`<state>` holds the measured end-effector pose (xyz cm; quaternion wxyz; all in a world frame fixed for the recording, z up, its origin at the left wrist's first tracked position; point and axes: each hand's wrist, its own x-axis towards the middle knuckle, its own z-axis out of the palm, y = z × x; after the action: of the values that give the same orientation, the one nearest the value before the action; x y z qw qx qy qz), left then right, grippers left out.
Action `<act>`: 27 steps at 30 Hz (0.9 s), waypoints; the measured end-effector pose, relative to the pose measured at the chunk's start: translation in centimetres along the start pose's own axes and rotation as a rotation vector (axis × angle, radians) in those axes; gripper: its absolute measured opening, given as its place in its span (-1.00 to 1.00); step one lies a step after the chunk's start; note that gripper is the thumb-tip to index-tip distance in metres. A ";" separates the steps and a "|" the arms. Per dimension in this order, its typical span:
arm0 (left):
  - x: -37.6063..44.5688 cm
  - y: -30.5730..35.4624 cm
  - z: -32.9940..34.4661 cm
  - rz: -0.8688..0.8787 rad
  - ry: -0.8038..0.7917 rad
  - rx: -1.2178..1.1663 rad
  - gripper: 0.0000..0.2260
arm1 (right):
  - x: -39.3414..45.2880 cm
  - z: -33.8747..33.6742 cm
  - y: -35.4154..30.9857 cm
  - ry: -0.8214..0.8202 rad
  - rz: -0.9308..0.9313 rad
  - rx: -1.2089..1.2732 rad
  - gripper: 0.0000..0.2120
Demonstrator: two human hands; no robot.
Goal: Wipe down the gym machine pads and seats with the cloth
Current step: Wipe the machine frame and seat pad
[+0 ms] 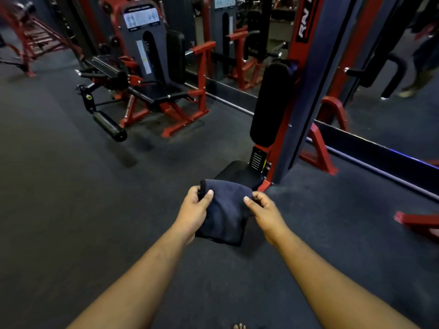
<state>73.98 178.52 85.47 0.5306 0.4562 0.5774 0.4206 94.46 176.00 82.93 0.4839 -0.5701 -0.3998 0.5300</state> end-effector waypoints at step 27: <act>44.8 10.0 -8.3 -0.076 -0.606 -0.010 -0.72 | 34.8 16.9 -9.8 0.455 -0.166 0.041 -0.87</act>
<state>65.55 224.39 85.61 0.6964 0.5364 0.4072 0.2479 82.35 213.95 85.46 0.6148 -0.6302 -0.3151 0.3542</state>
